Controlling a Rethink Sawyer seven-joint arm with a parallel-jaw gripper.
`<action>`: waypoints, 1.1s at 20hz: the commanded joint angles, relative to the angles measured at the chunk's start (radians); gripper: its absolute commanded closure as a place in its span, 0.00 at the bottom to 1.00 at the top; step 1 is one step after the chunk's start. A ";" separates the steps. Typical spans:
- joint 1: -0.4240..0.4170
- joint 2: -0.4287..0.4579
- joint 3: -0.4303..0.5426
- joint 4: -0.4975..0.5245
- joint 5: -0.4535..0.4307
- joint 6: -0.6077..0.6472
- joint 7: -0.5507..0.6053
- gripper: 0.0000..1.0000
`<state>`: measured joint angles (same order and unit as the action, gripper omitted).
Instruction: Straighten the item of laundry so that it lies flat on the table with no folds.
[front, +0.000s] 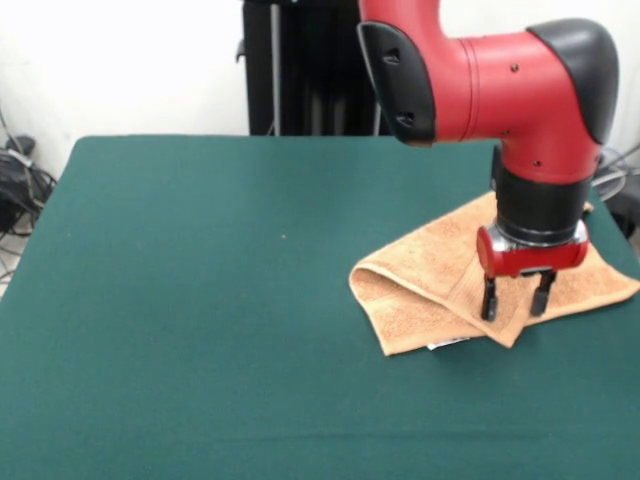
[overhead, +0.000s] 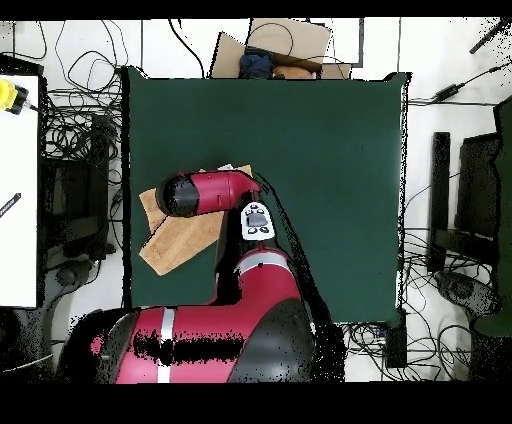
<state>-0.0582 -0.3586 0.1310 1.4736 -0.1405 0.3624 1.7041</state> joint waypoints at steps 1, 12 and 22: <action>0.021 0.056 -0.008 -0.016 -0.032 -0.003 0.098 0.00; 0.057 0.051 -0.065 0.009 0.012 0.004 0.186 0.00; 0.046 0.051 -0.053 0.020 0.026 0.012 0.169 0.00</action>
<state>-0.0117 -0.3553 0.0822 1.4627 -0.1350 0.3616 1.7041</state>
